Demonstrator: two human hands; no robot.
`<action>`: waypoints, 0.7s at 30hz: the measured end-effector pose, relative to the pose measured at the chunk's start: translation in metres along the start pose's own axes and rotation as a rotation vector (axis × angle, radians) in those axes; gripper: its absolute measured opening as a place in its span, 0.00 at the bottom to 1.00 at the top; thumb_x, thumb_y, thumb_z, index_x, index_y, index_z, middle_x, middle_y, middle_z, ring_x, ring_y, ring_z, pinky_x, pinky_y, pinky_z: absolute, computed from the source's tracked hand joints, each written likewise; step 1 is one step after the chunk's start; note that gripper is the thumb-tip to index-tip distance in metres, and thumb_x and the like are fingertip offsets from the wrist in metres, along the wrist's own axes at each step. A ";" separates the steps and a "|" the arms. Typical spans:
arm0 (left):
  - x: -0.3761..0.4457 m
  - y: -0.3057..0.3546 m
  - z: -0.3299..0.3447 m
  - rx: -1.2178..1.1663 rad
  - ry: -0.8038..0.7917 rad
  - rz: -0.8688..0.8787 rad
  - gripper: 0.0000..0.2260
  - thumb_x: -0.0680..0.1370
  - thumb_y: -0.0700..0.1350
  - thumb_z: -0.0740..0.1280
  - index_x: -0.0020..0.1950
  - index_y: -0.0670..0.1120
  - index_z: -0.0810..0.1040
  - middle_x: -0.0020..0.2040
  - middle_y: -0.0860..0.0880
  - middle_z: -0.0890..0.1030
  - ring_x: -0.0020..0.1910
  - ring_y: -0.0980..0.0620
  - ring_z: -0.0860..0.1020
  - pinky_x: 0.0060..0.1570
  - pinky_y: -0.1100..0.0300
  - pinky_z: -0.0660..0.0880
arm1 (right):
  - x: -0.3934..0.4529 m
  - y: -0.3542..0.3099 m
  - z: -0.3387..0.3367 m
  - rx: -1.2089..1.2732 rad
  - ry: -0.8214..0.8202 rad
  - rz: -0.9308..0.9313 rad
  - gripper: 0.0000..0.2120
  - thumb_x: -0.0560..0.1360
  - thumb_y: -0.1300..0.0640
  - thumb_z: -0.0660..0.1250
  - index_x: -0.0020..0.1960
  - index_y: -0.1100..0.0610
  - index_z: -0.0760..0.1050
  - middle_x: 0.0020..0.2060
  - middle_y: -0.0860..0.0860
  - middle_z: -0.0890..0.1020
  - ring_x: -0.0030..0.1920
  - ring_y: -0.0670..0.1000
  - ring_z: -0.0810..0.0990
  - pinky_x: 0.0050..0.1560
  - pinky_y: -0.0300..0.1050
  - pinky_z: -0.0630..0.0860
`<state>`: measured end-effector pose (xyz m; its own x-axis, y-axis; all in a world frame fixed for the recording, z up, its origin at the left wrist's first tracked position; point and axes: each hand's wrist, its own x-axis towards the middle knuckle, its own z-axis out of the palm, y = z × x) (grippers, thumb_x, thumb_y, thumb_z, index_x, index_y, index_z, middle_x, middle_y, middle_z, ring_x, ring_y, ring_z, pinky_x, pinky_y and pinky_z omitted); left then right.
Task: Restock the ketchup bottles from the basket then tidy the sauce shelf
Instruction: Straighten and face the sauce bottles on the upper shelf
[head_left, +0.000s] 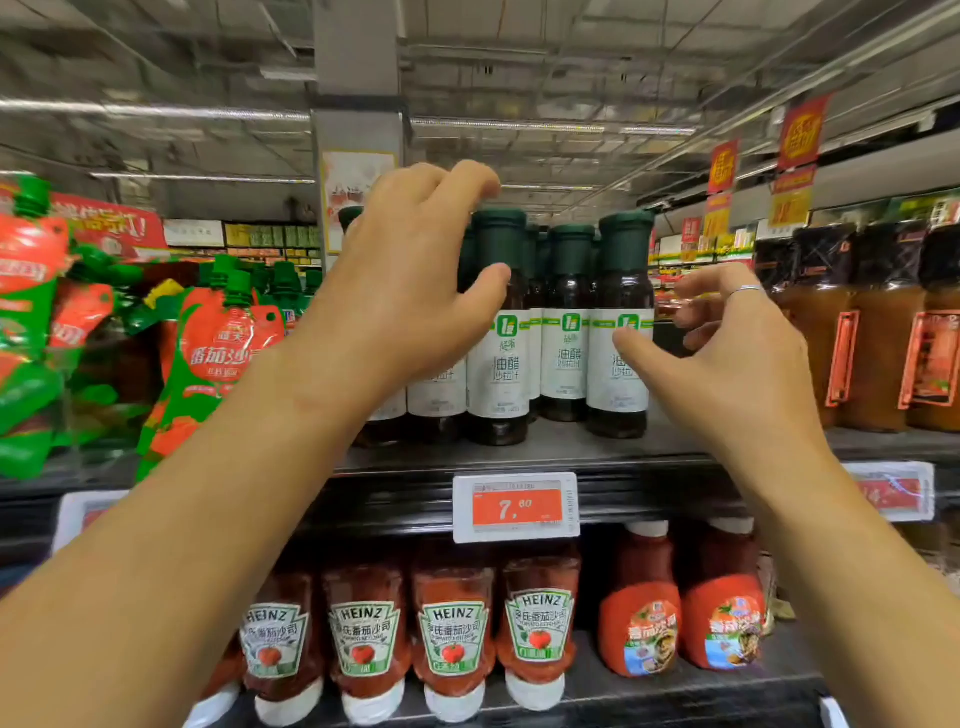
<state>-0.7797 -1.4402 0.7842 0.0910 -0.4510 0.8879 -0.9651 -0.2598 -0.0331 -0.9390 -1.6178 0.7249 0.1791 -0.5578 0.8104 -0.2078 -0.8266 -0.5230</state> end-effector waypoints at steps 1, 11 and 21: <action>0.013 0.001 0.003 0.010 -0.029 0.019 0.23 0.77 0.54 0.67 0.71 0.50 0.69 0.65 0.48 0.74 0.69 0.47 0.67 0.63 0.57 0.65 | 0.003 0.007 0.000 0.002 -0.039 0.051 0.24 0.67 0.39 0.77 0.57 0.44 0.70 0.47 0.42 0.79 0.47 0.45 0.78 0.43 0.40 0.72; 0.036 -0.003 0.032 0.317 -0.189 0.110 0.27 0.81 0.58 0.58 0.78 0.50 0.61 0.71 0.46 0.72 0.71 0.42 0.67 0.67 0.39 0.63 | 0.002 0.030 0.022 0.065 -0.296 0.142 0.32 0.70 0.49 0.78 0.69 0.45 0.68 0.40 0.33 0.78 0.39 0.25 0.76 0.33 0.25 0.68; 0.035 -0.022 0.027 0.320 -0.291 0.175 0.43 0.73 0.70 0.61 0.81 0.51 0.51 0.76 0.47 0.65 0.74 0.42 0.63 0.70 0.38 0.61 | 0.004 0.028 0.022 -0.008 -0.303 0.144 0.28 0.69 0.46 0.79 0.64 0.44 0.70 0.39 0.35 0.76 0.38 0.32 0.74 0.34 0.30 0.65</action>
<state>-0.7486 -1.4727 0.8034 0.0430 -0.7200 0.6926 -0.8521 -0.3884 -0.3508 -0.9232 -1.6448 0.7084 0.4246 -0.6666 0.6127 -0.2589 -0.7378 -0.6233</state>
